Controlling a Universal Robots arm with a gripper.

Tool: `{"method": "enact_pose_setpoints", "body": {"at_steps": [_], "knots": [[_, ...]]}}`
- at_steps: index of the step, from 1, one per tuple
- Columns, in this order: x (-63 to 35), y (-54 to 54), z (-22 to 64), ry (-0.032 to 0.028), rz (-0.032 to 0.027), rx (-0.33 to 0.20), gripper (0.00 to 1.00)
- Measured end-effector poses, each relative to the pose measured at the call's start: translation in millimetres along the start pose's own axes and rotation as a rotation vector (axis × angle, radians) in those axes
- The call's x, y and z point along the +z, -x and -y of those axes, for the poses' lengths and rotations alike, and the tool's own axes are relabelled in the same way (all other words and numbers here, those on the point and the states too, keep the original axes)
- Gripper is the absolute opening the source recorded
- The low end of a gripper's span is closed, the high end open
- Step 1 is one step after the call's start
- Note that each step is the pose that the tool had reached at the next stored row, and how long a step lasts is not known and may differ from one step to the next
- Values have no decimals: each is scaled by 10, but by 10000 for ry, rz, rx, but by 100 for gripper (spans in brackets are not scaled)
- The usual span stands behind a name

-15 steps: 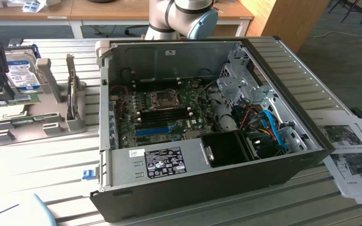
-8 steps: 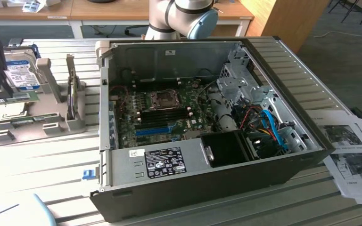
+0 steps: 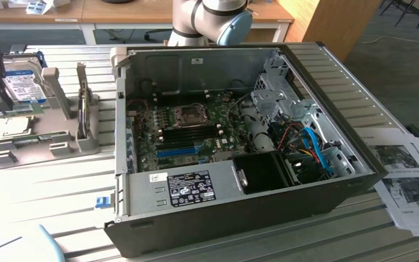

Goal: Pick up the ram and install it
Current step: 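Pick up the ram and move it above insertion slot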

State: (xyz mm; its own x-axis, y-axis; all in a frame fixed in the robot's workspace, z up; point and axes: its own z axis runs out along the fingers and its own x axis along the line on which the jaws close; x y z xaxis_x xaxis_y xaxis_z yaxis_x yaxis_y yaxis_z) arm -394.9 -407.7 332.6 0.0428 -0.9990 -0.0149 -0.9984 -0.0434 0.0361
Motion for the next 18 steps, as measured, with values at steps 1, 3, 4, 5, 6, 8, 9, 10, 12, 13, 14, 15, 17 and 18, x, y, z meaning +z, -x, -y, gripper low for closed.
{"method": "enact_pose_setpoints", "body": {"at_steps": [1,3,4,5,6,8,9,10,12,13,14,15,17,18], "knots": [[-10,0,0,0,0,0,11],[-32,0,-1,0,-1,0,11],[-41,0,-1,0,-1,0,11],[-51,0,-2,0,0,0,11],[-60,1,-2,0,0,0,11],[-78,1,-3,0,-2,0,11],[-88,1,-3,0,-2,0,11],[-98,1,-3,1,-4,0,11],[-117,2,-4,0,-6,1,11],[-127,2,-4,0,-8,0,11],[-137,2,-5,1,-10,1,11],[-148,2,-5,1,-11,0,11],[-172,2,-6,1,-13,0,11],[-184,2,-6,0,-14,0,11]]}}
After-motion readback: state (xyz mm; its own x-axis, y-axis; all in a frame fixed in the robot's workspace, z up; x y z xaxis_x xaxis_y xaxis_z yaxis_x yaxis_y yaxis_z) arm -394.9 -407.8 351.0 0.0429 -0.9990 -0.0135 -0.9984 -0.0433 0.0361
